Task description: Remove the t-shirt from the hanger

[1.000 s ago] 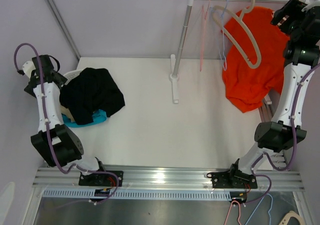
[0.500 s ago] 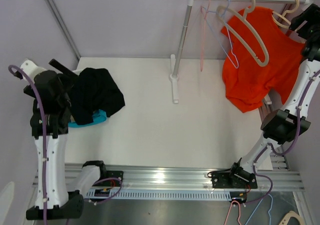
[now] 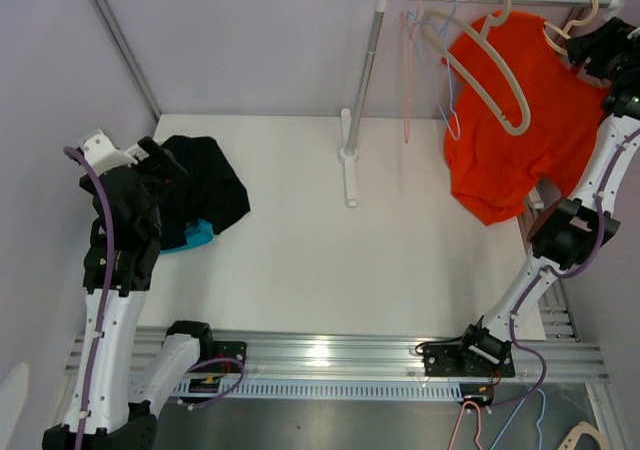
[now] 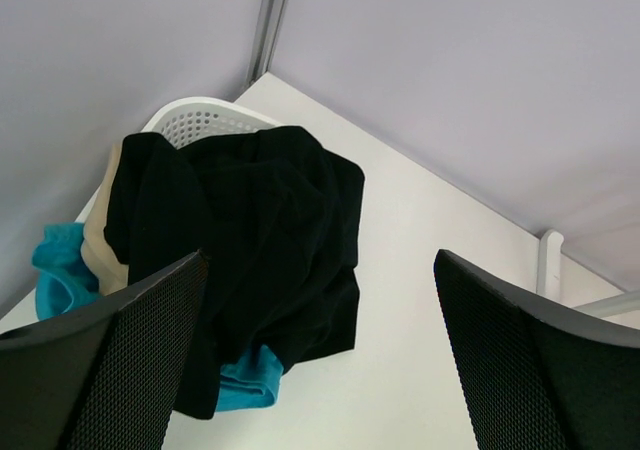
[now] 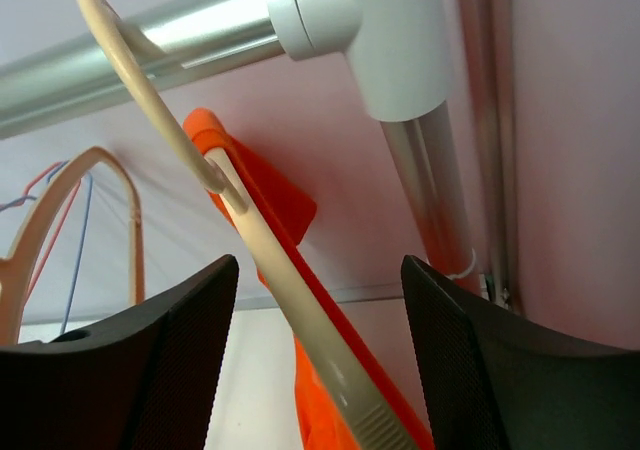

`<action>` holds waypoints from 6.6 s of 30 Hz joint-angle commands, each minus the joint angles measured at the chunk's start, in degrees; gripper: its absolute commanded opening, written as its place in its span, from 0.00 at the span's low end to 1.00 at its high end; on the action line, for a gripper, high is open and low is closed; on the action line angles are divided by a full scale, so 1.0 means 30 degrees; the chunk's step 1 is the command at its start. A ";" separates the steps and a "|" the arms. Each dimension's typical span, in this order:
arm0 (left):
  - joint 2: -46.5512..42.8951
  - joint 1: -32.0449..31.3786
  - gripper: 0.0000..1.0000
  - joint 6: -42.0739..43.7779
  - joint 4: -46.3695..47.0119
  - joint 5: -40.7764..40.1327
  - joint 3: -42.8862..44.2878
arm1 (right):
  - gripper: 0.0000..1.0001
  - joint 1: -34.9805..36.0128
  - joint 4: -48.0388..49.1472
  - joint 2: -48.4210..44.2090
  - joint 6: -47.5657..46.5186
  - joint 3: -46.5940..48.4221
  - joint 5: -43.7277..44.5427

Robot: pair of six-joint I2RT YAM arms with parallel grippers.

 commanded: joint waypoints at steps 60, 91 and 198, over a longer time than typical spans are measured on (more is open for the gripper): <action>0.4200 -1.5146 0.99 0.6139 0.8490 1.5795 -0.0674 | 0.00 0.6971 -0.6973 -1.8867 0.3171 -1.6585 1.8317; 1.8800 -2.2675 0.01 0.5200 1.7543 1.8288 0.6280 | 0.00 0.8701 -0.7766 -2.1684 0.4640 -1.8844 1.8815; 0.4588 0.3219 0.01 0.2857 0.8464 0.4788 0.2934 | 0.04 0.9697 0.0201 -0.4894 -0.2274 -0.5945 0.5251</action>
